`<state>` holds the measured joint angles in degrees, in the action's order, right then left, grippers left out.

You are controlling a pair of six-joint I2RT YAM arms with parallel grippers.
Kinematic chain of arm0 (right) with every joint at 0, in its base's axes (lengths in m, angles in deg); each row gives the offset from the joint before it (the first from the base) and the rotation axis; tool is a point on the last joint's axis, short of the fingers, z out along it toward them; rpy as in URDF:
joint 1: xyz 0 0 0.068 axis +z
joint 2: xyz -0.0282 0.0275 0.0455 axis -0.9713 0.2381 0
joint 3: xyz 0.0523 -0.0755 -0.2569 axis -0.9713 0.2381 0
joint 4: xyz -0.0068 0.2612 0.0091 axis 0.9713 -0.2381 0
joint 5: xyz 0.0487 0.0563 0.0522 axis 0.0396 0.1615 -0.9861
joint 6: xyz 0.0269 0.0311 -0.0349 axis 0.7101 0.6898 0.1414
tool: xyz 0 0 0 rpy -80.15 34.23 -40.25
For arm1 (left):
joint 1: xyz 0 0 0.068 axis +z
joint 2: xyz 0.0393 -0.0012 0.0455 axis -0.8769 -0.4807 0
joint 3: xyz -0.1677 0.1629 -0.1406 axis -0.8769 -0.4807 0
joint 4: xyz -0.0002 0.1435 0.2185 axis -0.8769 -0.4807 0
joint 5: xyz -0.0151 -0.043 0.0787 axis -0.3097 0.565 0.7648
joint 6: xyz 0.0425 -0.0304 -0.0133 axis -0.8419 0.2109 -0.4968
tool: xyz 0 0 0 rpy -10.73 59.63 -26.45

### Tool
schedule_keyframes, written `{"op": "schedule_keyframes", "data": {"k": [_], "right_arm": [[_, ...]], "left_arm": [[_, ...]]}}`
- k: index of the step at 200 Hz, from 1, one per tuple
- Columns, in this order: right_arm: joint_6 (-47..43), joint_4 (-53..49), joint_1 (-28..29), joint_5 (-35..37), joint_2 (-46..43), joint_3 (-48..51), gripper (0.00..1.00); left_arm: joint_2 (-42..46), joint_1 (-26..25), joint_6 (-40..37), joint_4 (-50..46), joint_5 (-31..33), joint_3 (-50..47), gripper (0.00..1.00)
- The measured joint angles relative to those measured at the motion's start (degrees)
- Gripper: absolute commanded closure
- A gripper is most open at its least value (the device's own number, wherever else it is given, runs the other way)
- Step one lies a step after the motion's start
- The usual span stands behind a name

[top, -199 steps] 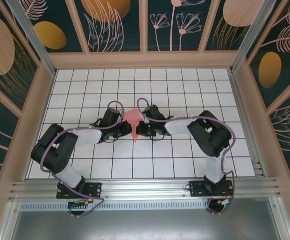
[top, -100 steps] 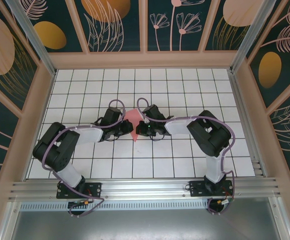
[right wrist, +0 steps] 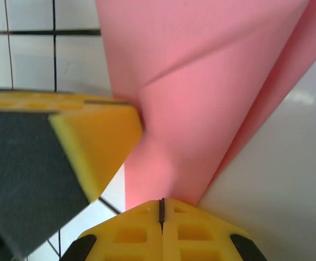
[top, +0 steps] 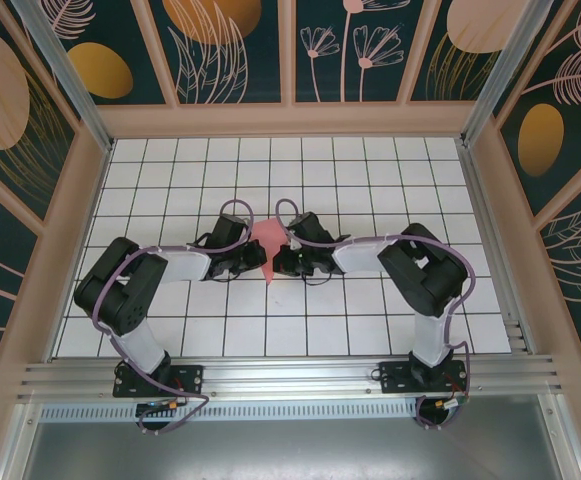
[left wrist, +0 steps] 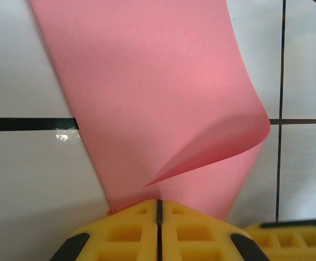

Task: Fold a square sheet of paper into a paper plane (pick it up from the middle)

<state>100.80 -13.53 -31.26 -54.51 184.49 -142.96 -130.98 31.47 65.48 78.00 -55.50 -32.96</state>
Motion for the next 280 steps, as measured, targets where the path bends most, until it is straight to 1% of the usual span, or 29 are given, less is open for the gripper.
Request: {"op": "schedule_keyframes", "data": {"k": [38, 107, 158, 214, 248, 280], "right_arm": [[0.0, 0.0, 1.7, -1.1, -0.2, 0.4, 0.97], [0.2, -0.2, 2.1, -0.8, 0.6, 0.1, 0.98], [0.2, -0.2, 4.3, -0.9, 0.6, 0.0, 0.98], [0.4, -0.2, 4.3, -0.8, 0.7, 0.0, 0.98], [0.4, -1.1, 3.8, 2.0, -3.0, 0.1, 0.98], [0.4, -0.4, 0.0, 3.7, -7.8, 0.7, 0.98]], "left_arm": [[-0.1, 0.0, 0.0, 0.0, 0.0, 0.0, 0.91], [-0.1, 0.0, 0.0, 0.1, 0.0, 0.0, 0.91], [-0.1, 0.0, 0.0, 0.1, 0.2, 0.0, 0.91], [-0.1, 0.0, 0.0, 0.1, 0.3, 0.0, 0.91], [-0.1, 0.0, 0.0, 0.2, 0.3, 0.0, 0.91], [-0.1, 0.0, 0.0, 0.3, 0.3, 0.0, 0.91]]}}
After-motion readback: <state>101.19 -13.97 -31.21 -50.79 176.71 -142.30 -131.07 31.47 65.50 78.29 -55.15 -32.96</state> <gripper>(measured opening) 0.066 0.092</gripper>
